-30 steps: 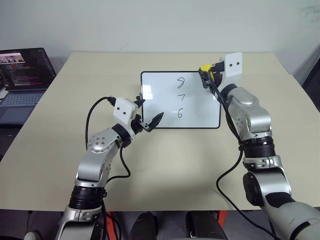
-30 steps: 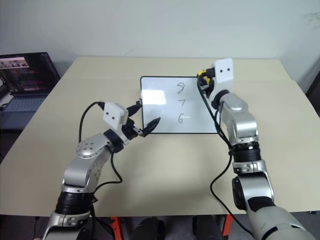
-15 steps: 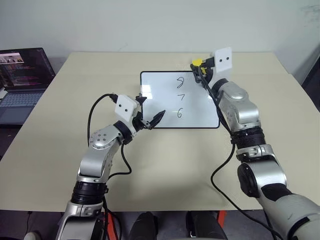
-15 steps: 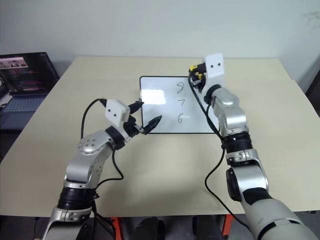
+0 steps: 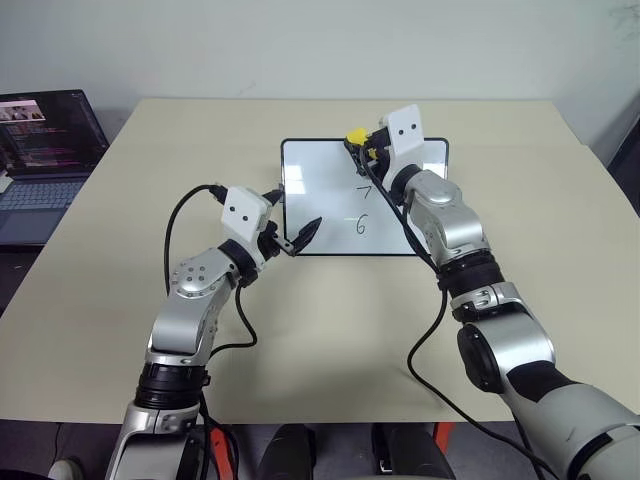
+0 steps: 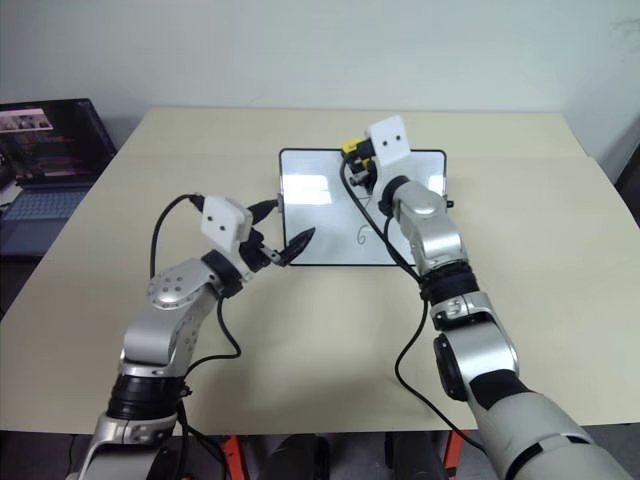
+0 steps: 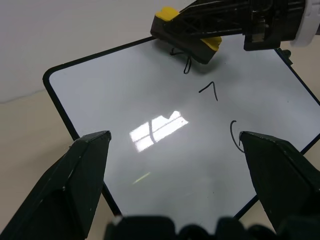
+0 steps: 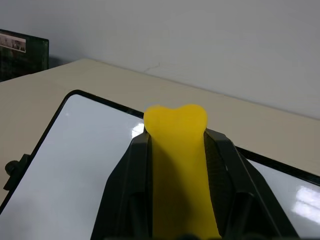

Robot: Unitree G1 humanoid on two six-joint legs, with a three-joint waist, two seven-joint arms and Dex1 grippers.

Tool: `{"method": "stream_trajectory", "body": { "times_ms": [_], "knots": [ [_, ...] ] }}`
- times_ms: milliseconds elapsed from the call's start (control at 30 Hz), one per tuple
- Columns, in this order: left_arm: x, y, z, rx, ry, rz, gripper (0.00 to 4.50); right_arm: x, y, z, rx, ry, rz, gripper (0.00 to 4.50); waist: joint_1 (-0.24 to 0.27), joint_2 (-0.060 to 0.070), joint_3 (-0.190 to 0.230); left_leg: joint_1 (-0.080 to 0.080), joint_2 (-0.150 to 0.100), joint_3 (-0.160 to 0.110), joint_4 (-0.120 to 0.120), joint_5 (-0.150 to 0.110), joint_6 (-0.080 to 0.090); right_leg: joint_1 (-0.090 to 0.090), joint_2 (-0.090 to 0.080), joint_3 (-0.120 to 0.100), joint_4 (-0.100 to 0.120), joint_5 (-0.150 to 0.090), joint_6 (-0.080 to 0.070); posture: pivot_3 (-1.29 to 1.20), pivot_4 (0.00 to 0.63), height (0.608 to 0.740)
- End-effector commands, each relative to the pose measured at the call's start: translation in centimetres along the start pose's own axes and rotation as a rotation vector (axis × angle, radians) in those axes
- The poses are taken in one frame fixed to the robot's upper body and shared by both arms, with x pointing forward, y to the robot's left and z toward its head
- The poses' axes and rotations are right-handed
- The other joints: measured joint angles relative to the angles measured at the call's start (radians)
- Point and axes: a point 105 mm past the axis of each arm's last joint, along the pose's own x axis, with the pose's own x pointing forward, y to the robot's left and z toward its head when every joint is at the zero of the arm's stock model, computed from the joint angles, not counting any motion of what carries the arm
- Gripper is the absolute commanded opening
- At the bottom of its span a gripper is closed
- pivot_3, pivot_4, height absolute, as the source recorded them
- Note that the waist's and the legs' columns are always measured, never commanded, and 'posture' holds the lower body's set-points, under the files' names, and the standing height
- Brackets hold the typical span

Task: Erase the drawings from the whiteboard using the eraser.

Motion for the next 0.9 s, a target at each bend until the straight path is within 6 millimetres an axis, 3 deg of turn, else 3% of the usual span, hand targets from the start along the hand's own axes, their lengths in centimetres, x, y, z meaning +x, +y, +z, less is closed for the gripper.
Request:
{"method": "stream_trajectory", "body": {
  "times_ms": [33, 467, 900],
  "knots": [
    [-0.4, 0.3, 1.9, 0.04, -0.057, 0.019, 4.5, 0.5, -0.1, 3.1, -0.06, -0.093, 0.003, 1.1, 0.0, 0.0, 0.0, 0.0, 0.0, 0.0, 0.0, 0.0, 0.0, 0.0, 0.0, 0.0, 0.0, 0.0, 0.0, 0.0, 0.15, 0.74],
    [-0.2, 0.5, 2.2, 0.033, -0.059, 0.029, 4.5, 0.4, -1.2, 3.1, -0.147, -0.11, -0.035, 1.1, 0.0, 0.0, 0.0, 0.0, 0.0, 0.001, 0.0, 0.0, 0.0, 0.0, 0.0, 0.0, 0.001, 0.0, 0.0, 0.0, 0.15, 0.74],
    [-0.5, 0.7, 3.1, 0.052, -0.07, 0.039, 4.5, 0.4, -0.4, 2.6, -0.229, -0.121, -0.012, 1.1, -0.001, 0.0, 0.0, 0.0, 0.0, 0.001, 0.0, 0.0, 0.0, 0.0, 0.0, 0.0, 0.001, 0.0, 0.0, 0.0, 0.15, 0.74]
  ]
}}
